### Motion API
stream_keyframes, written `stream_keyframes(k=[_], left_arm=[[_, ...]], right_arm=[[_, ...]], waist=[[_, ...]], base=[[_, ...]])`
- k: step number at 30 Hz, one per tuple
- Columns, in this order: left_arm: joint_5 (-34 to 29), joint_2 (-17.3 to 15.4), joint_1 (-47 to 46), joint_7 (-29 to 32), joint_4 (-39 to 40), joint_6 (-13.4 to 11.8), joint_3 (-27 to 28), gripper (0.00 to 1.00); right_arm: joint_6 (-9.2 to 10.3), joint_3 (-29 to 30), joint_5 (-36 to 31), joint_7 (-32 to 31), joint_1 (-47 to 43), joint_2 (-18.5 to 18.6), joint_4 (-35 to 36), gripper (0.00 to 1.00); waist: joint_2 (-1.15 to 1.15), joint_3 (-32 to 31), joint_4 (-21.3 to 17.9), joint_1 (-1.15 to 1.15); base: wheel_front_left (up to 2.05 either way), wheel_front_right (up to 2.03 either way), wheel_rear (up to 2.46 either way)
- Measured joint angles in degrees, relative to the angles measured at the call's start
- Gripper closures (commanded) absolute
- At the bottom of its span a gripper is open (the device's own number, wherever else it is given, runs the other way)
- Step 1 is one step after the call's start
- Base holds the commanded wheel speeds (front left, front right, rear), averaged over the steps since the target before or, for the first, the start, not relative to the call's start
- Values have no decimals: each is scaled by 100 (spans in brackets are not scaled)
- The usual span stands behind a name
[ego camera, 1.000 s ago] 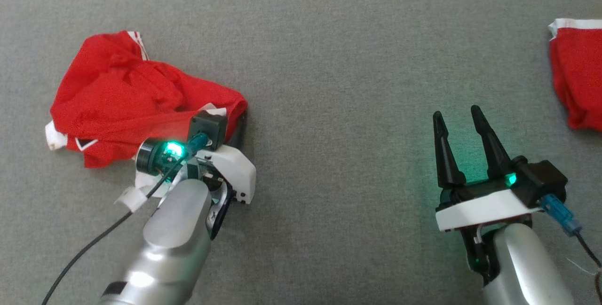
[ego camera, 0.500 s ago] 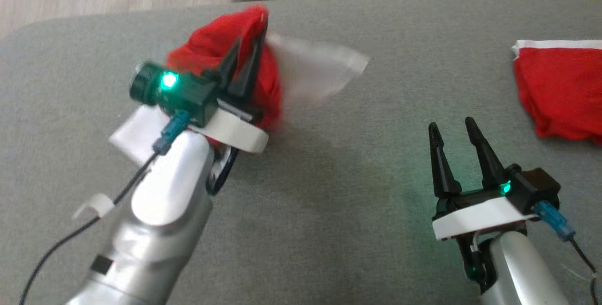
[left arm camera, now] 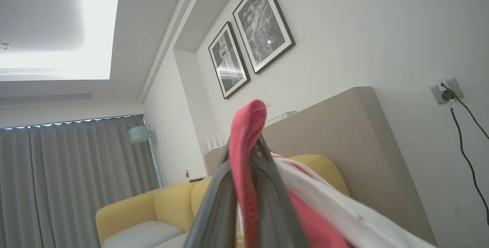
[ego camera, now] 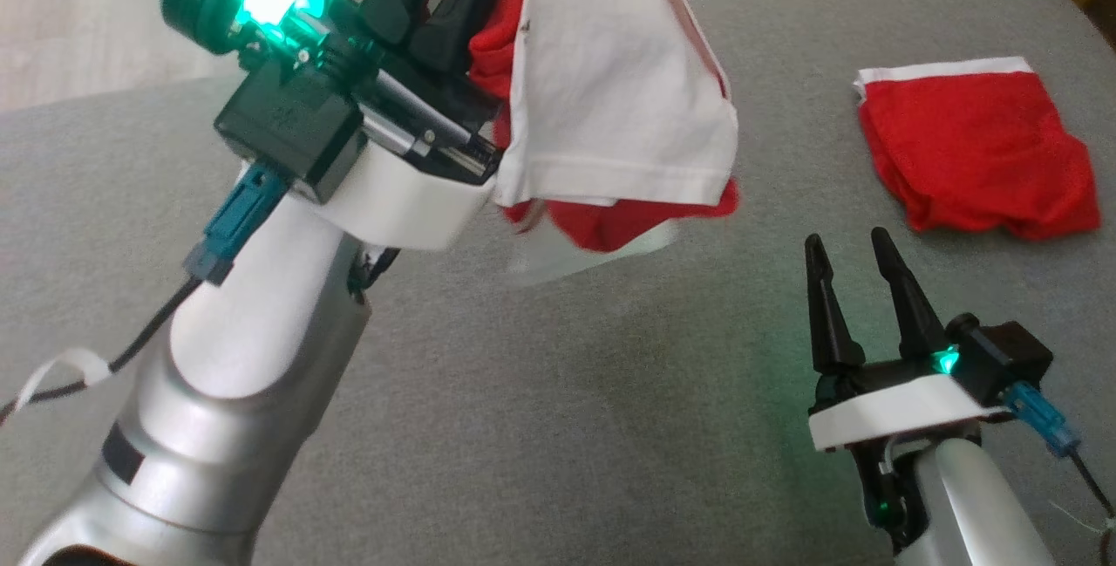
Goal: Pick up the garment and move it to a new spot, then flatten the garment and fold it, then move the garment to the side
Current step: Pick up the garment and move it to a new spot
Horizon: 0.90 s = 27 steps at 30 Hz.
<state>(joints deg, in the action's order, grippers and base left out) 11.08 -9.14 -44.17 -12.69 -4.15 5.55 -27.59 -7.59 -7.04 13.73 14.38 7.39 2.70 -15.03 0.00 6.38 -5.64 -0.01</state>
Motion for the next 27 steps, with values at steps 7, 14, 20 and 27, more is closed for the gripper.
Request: stream_keyframes(k=[7, 14, 20, 27], left_arm=[[64, -151, -169, 465, -97, 59, -157, 100], [-82, -397, -673, 808, -683, 56, -144, 100], [29, -222, -899, 972, -1633, 116, -586, 28], [590, -56, -1009, 808, -2646, 203, -1111, 0]], right_arm=[[0, -49, 180, 0, 25, 0, 42, 0], [0, -121, 278, 0, 166, -1, 76, 0], [0, -245, 361, 0, 318, -1, 104, 0], [0, -381, 495, 0, 516, -1, 146, 0]], waist=[[0, 200, -348, 0], [0, 507, -748, 1], [0, 827, -1151, 1], [0, 1168, -1503, 2]], base=[[0, 0, 0], [0, 0, 0], [0, 0, 0], [0, 0, 0]])
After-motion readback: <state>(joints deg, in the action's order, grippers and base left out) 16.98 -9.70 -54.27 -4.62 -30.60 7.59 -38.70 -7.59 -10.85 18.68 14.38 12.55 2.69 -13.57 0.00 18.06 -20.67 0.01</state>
